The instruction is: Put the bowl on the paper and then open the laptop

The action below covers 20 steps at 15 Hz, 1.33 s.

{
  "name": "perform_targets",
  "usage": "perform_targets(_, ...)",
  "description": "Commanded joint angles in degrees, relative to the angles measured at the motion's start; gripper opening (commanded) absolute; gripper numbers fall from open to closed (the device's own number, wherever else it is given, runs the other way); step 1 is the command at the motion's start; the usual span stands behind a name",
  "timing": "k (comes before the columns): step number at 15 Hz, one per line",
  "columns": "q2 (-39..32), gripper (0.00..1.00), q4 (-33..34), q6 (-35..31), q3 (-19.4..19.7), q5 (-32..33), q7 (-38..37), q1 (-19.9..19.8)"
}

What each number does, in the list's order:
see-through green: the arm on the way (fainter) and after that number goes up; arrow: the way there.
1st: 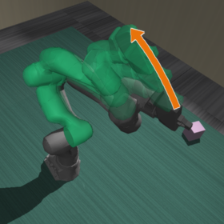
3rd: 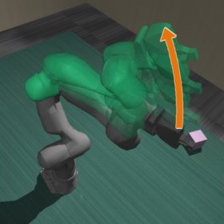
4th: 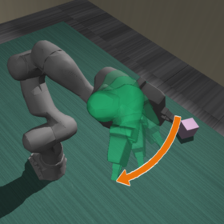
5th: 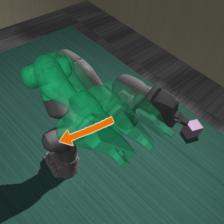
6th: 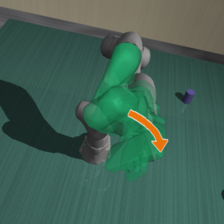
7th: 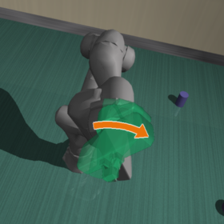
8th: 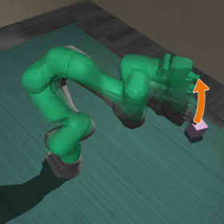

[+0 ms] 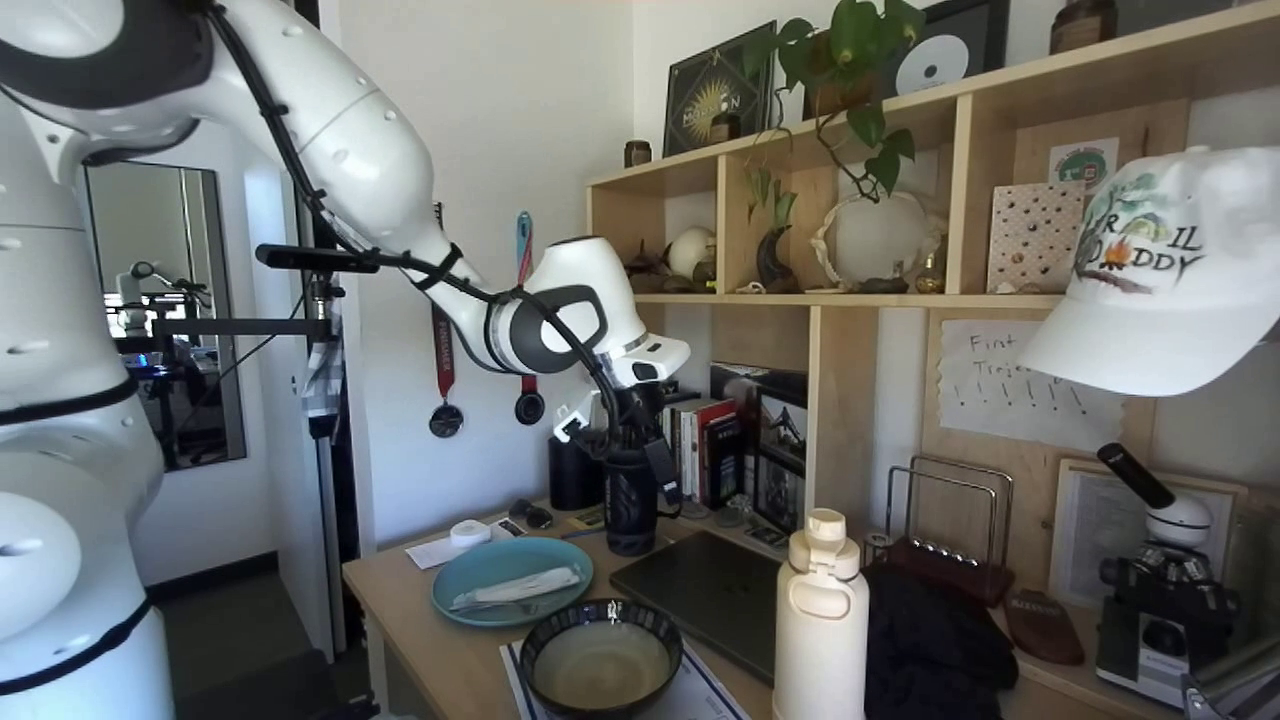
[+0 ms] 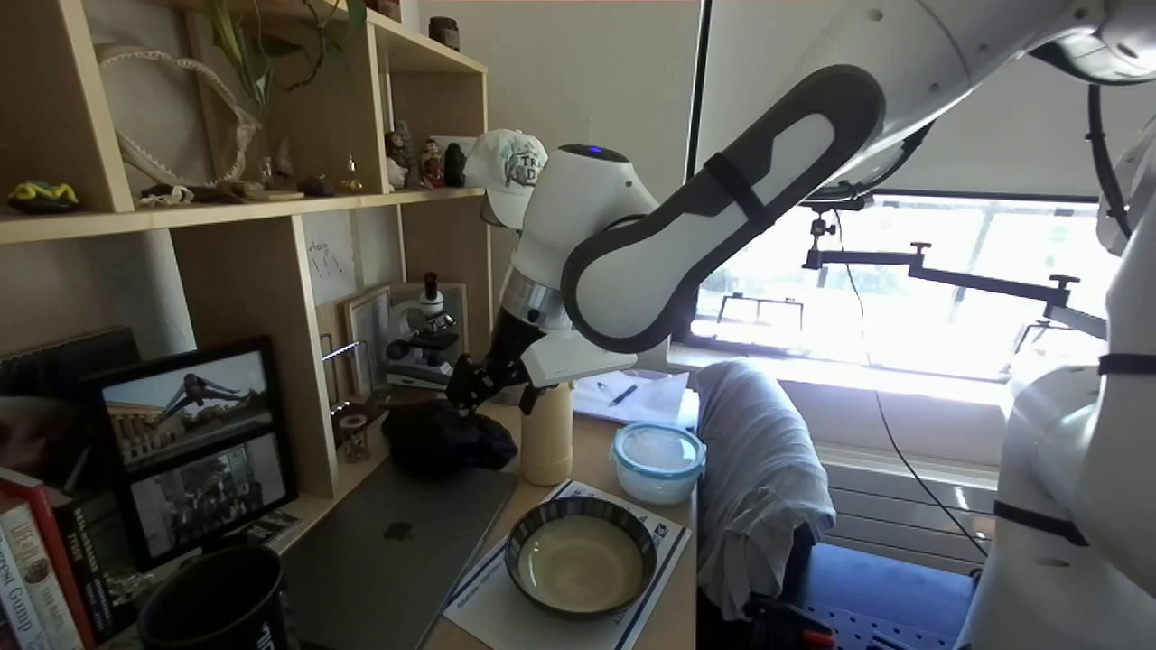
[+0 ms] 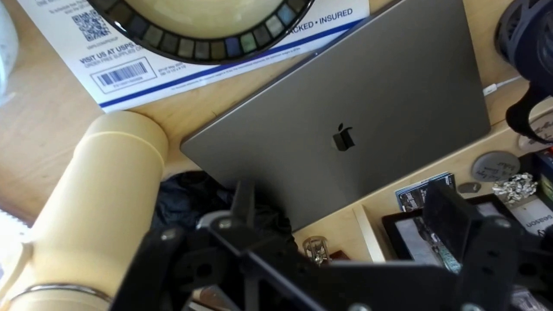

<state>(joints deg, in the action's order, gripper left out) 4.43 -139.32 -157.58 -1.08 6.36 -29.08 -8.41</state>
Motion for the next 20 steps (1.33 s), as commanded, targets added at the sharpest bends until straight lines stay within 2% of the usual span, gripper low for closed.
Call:
perform_targets(1,-7.52,1.00,4.11,-4.17,1.74,0.05,1.50,1.11)
perform_targets(8,-16.71,1.00,7.08,-8.73,4.86,-5.56,3.00,4.33)
perform_targets(16,-21.85,1.00,6.83,-12.93,3.96,-16.40,4.65,5.87)
perform_targets(20,-23.50,1.00,6.39,-15.09,3.88,-19.62,4.52,6.64)
